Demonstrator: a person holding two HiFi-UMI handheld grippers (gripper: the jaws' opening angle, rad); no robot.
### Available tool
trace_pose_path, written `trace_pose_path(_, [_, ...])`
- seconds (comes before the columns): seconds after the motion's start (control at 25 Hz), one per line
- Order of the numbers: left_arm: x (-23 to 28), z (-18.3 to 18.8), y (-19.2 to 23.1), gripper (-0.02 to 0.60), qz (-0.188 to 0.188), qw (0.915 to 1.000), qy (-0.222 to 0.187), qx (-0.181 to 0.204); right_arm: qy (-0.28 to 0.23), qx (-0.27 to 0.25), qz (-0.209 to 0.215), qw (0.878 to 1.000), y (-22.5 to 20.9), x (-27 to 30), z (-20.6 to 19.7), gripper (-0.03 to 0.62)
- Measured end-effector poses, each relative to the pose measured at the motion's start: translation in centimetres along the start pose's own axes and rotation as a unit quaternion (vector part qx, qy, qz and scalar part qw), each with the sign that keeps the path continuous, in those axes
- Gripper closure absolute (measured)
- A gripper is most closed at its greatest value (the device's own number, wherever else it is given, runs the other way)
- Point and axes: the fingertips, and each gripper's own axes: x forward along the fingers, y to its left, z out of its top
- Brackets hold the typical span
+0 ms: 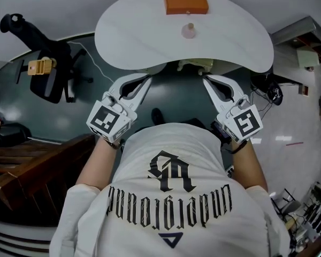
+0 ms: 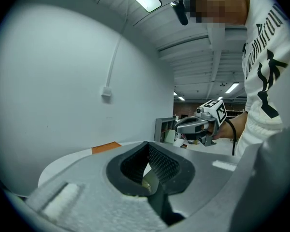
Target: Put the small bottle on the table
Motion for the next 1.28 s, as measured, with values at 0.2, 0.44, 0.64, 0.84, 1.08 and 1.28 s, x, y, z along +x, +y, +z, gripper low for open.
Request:
trace_pose_path(0.2, [1.2,0.8,-3.0,0.574,0.017,0.9998,-0.003,0.005,0.005,-0.011,0.02,1.0,-0.2,-3.0,-0.5,0.592])
trace_pose_path(0.44, [3.8,-0.1,-9.8,0.574,0.024,0.9997,0.003,0.001,-0.009,-0.005,0.05,0.999,0.5,-8.7,-2.0,0.592])
trace_pose_path(0.64, [5.2,-0.2,-15.8,0.574,0.027,0.9995,0.004,0.016,-0.008,-0.002,0.064,0.998,1.0,-13.6,-3.8,0.592])
trace_pose_path(0.84, [5.5,-0.5,-20.3,0.574,0.032,0.9994,0.002,0.011,-0.012,0.004,0.074,0.997,2.2,-17.5,-5.2,0.592])
trace_pose_path(1.08, [5.8,-0.8,-24.3,0.574,0.035,0.9994,-0.001,0.008,-0.012,0.014,0.077,0.997,3.1,-21.1,-6.4,0.592])
trace_pose_path(1.28, [5.1,-1.0,-26.5,0.574,0.042,0.9991,-0.005,0.008,-0.021,0.012,0.079,0.997,4.0,-23.1,-6.5,0.592])
